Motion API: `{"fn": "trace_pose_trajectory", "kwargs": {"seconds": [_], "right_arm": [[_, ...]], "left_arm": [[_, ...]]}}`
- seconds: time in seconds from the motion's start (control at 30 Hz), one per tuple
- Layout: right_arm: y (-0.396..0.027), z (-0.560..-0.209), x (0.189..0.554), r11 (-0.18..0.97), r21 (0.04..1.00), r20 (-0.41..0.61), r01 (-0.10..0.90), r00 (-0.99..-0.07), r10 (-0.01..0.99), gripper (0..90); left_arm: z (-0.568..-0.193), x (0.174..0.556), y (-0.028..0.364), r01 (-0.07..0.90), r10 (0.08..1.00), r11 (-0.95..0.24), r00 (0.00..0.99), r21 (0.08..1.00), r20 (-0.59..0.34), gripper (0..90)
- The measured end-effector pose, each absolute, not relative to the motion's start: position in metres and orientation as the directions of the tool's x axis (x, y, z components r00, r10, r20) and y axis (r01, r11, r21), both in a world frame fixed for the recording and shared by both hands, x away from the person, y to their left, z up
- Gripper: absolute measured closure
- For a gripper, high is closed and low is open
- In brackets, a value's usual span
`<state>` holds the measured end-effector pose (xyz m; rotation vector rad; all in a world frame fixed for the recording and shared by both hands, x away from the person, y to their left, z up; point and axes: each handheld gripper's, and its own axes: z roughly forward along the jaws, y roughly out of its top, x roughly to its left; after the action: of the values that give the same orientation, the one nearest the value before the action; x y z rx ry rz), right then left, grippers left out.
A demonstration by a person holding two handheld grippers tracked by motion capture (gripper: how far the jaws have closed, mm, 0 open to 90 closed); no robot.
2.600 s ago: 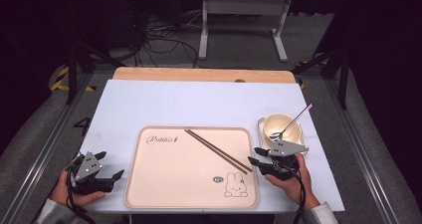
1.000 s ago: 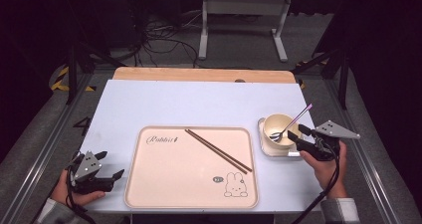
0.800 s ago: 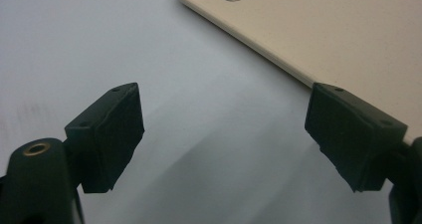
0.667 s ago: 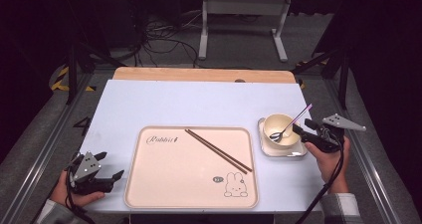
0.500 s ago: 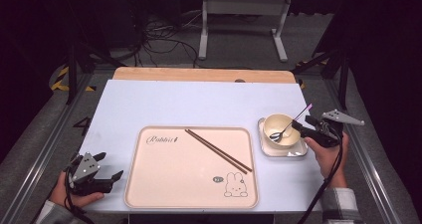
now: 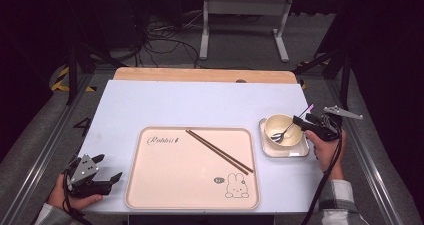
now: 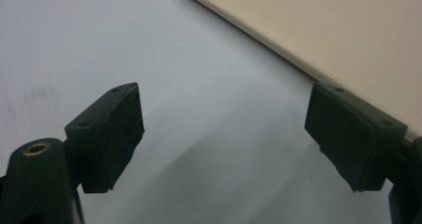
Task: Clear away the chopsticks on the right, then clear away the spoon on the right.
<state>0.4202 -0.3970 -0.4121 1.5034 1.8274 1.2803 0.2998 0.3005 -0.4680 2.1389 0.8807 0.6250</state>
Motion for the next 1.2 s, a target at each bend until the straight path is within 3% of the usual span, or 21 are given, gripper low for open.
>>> {"fn": "trace_pose_trajectory", "kwargs": {"seconds": [0.2, 0.27, 0.37, 0.5, 0.67, 1.2], "right_arm": [[-0.4, -0.416, 0.428, -0.08, 0.852, 0.269, 0.517, -0.301, 0.915, 43.2], [-0.4, -0.419, 0.431, -0.099, 0.848, 0.291, 0.52, -0.302, 0.908, 51.3], [-0.401, -0.422, 0.434, -0.124, 0.843, 0.32, 0.523, -0.304, 0.897, 54.2], [-0.405, -0.428, 0.437, -0.189, 0.835, 0.384, 0.516, -0.302, 0.873, 65.0], [-0.404, -0.426, 0.433, -0.194, 0.844, 0.387, 0.5, -0.318, 0.865, 78.4], [-0.419, -0.412, 0.413, -0.273, 0.874, 0.429, 0.402, -0.375, 0.822, 89.6]], "left_arm": [[-0.468, 0.3, 0.301, 0.395, 0.748, -0.501, 0.645, 0.77, 0.156, 16.3], [-0.469, 0.3, 0.301, 0.397, 0.748, -0.501, 0.645, 0.769, 0.154, 16.3], [-0.468, 0.301, 0.3, 0.396, 0.746, -0.502, 0.648, 0.769, 0.154, 16.3], [-0.469, 0.302, 0.299, 0.398, 0.744, -0.508, 0.65, 0.764, 0.157, 16.3], [-0.469, 0.301, 0.3, 0.395, 0.745, -0.508, 0.648, 0.765, 0.16, 16.3], [-0.469, 0.3, 0.298, 0.399, 0.745, -0.525, 0.643, 0.752, 0.178, 16.4]]}}
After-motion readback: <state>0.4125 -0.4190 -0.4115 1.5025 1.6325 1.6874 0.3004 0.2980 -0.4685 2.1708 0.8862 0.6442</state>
